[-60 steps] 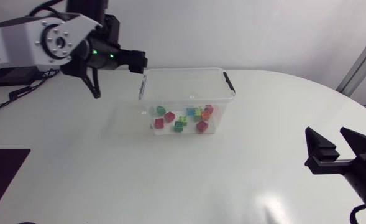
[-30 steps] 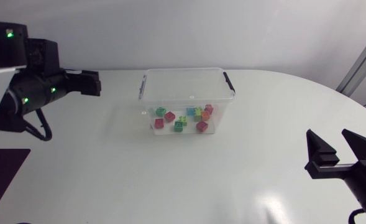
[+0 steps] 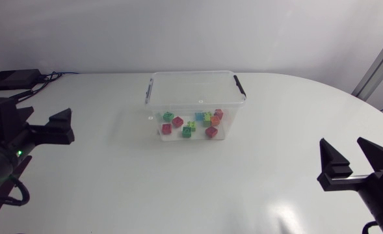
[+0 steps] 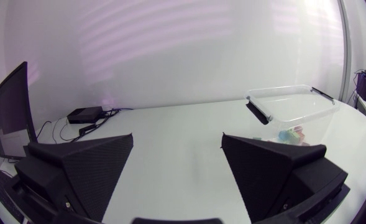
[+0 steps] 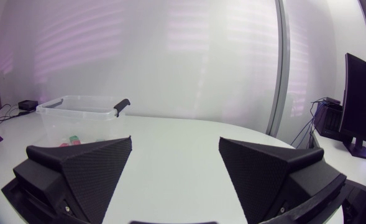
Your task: Place the duplo bricks in the container
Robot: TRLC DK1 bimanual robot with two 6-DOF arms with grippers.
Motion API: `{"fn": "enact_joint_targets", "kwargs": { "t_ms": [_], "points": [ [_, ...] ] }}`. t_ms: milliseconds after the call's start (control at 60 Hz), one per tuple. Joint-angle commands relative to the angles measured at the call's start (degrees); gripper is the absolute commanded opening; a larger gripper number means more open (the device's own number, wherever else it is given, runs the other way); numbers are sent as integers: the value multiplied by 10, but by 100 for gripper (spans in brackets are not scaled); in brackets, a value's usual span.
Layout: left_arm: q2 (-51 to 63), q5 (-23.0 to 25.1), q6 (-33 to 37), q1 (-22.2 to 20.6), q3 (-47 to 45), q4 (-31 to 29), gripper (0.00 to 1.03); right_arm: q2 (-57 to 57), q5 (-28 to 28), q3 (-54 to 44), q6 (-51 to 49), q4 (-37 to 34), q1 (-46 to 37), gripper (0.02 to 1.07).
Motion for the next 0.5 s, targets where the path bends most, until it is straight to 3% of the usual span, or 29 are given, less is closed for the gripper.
{"fn": "enact_joint_targets", "kwargs": {
  "t_ms": [0, 483],
  "points": [
    [-53, 2, 20, 5, -49, 12, 100, -5, 3, -16, -11, 3, 3, 103],
    [-210, 72, -11, 45, -138, -11, 100, -3, -12, -46, 4, 43, -9, 103]
  ]
}}
